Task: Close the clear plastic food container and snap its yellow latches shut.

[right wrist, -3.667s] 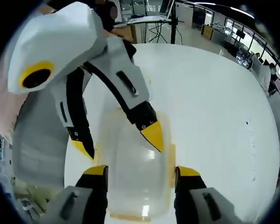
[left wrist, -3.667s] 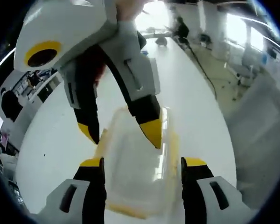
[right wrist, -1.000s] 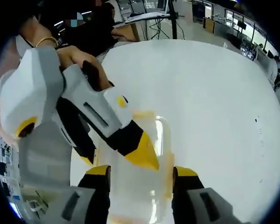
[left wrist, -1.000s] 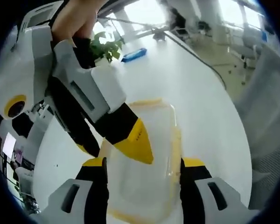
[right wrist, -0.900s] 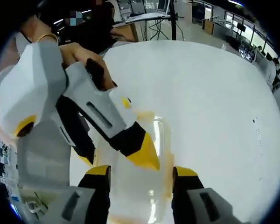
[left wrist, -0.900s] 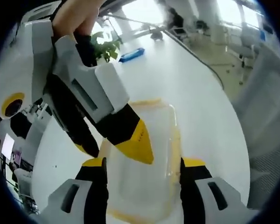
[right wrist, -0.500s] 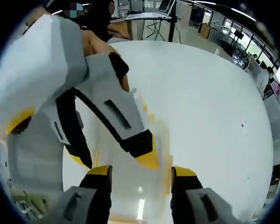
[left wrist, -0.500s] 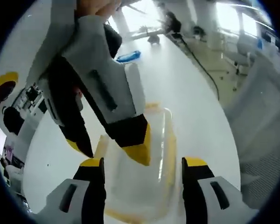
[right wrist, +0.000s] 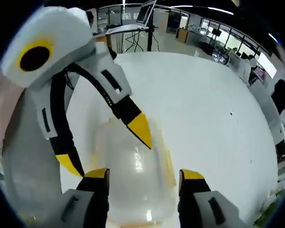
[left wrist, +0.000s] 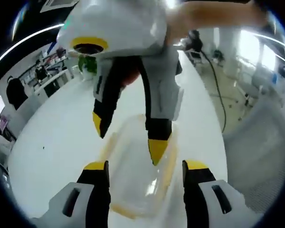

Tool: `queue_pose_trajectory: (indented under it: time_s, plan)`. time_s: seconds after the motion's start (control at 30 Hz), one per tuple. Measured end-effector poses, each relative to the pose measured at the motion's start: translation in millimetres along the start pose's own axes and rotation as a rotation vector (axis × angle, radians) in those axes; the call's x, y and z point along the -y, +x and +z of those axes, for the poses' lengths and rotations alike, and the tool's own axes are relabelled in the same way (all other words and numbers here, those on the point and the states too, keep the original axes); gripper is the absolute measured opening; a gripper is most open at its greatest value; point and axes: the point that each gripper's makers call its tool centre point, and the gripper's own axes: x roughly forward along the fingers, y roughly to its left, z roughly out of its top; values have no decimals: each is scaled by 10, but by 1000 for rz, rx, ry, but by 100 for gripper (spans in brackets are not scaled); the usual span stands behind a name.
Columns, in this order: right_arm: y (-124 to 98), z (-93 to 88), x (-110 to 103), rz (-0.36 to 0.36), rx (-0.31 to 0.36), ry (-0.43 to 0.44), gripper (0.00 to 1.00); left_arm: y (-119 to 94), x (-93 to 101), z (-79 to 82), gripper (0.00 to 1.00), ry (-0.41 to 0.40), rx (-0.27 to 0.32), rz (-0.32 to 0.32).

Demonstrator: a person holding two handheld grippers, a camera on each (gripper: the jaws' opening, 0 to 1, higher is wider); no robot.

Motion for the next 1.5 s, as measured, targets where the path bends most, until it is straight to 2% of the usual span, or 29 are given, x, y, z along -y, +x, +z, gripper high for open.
queue_pose_trajectory:
  time_s: [0.13,0.27,0.4,0.47,0.53,0.63,0.77,0.87,0.9,0.93,0.97,1.0,1.07,1.13,1.23,1.37,1.5]
  plan:
    - [-40,22,7,-28,78,119,58,-47,-61,1,59,-61,18,26]
    - [-116,-1,71,-74,132,212,58,-99,-177,-39,58,-104,27,83]
    - [-219,-129,201,-178,158,278,58,-145,-253,-135,58,-175,41,107]
    - [-242,-179,205,-187,179,340,58,-163,-287,-202,57,-219,40,126]
    - [-264,-221,208,-194,188,361,58,-186,-315,-228,57,-243,47,140]
    - [-288,-305,167,-196,181,375,58,-238,-404,-198,59,-284,99,192]
    - [-308,-391,135,-219,182,412,57,-274,-459,-282,58,-323,88,224]
    - [-329,-464,117,-238,185,460,57,-287,-442,-331,55,-357,84,227]
    - [-334,-488,108,-241,189,484,56,-273,-408,-351,53,-427,101,215]
    - [-337,-509,105,-246,195,503,56,-270,-402,-355,51,-446,106,212]
    - [-332,-548,85,-241,201,541,56,-261,-381,-391,51,-501,113,198]
    - [-326,-595,71,-238,199,575,56,-261,-384,-451,52,-522,100,207]
    - [-326,-634,64,-242,204,588,55,-260,-375,-498,51,-505,92,213]
    - [-326,-651,42,-237,210,599,54,-254,-337,-510,51,-555,98,196]
    - [-324,-642,9,-236,238,624,52,-248,-329,-508,51,-561,102,197]
    - [-322,-647,-1,-240,259,671,51,-226,-300,-509,50,-615,107,191]
    - [-322,-699,16,-260,293,819,48,-208,-304,-521,50,-663,113,192]
